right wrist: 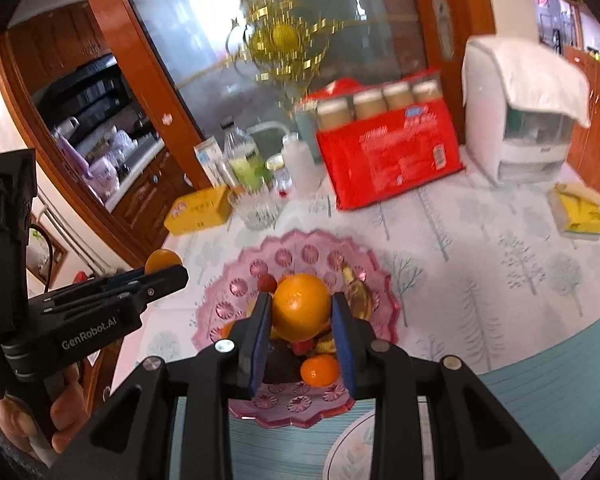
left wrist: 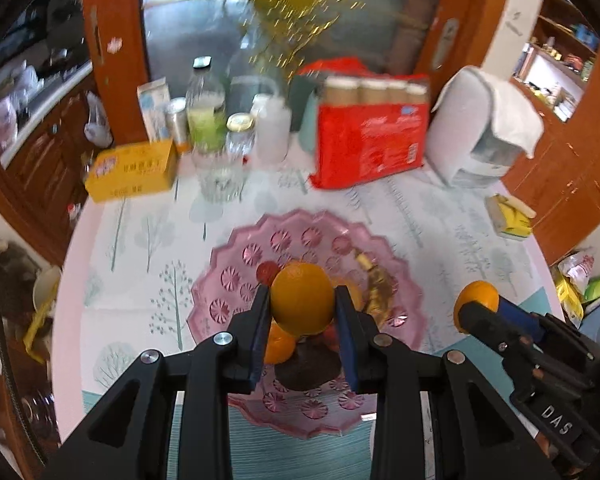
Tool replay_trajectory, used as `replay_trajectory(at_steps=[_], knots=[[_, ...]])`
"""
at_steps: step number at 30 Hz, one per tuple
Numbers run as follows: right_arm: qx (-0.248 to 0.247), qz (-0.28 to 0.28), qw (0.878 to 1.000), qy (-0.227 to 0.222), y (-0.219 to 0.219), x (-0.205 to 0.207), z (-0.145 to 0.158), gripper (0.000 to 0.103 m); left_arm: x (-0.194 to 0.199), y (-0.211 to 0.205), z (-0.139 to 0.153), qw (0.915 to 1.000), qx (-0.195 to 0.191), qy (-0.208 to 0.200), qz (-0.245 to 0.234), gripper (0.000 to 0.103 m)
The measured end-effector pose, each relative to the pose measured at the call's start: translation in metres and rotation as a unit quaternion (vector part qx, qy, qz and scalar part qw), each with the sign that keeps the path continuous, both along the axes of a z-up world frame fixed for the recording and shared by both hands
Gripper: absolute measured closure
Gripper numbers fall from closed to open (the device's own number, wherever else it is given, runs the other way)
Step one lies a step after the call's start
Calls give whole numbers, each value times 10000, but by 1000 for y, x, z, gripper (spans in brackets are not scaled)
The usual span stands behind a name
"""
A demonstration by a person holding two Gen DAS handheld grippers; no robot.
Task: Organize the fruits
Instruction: 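Carry both oranges into the pink bowl and open both tools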
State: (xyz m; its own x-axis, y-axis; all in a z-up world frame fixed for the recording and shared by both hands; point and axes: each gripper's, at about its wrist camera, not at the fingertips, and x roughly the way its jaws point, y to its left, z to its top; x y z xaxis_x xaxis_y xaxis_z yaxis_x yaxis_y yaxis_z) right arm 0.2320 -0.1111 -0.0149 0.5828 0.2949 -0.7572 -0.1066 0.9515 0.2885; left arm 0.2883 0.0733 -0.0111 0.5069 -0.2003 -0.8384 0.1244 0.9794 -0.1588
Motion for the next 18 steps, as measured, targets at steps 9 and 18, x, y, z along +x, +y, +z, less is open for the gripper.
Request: replay_trajectory(at_steps=[9, 18], knots=[[-125, 2, 9977, 673, 8, 40, -65, 73, 33, -10, -71, 9974, 55, 717, -69, 74], [-299, 47, 9938, 1066, 12, 57, -98, 72, 48, -22, -105, 9950, 151, 975, -161, 62]])
